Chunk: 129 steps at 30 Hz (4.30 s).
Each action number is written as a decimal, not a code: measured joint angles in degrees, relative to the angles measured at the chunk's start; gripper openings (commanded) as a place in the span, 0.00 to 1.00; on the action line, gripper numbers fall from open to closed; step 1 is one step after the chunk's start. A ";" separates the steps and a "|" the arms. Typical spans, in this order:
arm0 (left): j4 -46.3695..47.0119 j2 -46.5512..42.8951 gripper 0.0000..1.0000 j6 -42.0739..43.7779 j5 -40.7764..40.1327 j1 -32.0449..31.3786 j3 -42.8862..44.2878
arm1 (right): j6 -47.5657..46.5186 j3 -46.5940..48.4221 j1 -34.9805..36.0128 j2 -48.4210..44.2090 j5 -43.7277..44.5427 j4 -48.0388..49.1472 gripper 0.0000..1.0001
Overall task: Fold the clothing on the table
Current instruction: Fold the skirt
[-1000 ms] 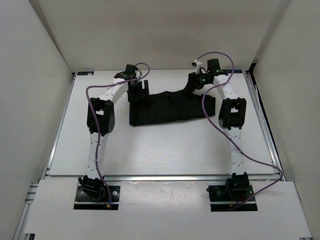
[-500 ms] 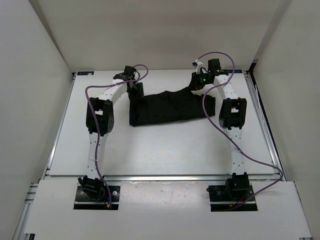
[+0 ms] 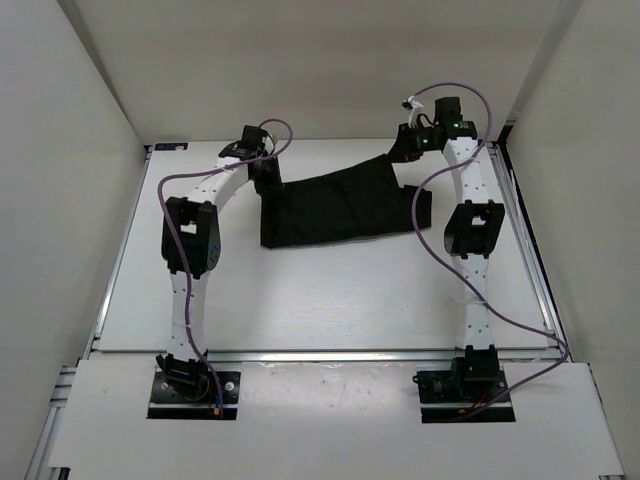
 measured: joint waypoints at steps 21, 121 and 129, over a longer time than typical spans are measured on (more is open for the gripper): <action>13.07 -31.80 0.08 1.40 3.28 -7.93 -35.04 | -10.38 -24.06 -7.21 -21.35 -0.92 -24.41 0.00; 10.03 -9.66 0.00 4.33 -6.19 -9.88 -18.69 | 11.17 -79.23 -6.32 -40.85 7.85 39.80 0.00; 15.26 -13.51 0.00 0.55 -4.72 -7.13 -29.22 | 11.26 -79.23 -7.17 -40.85 7.63 39.50 0.00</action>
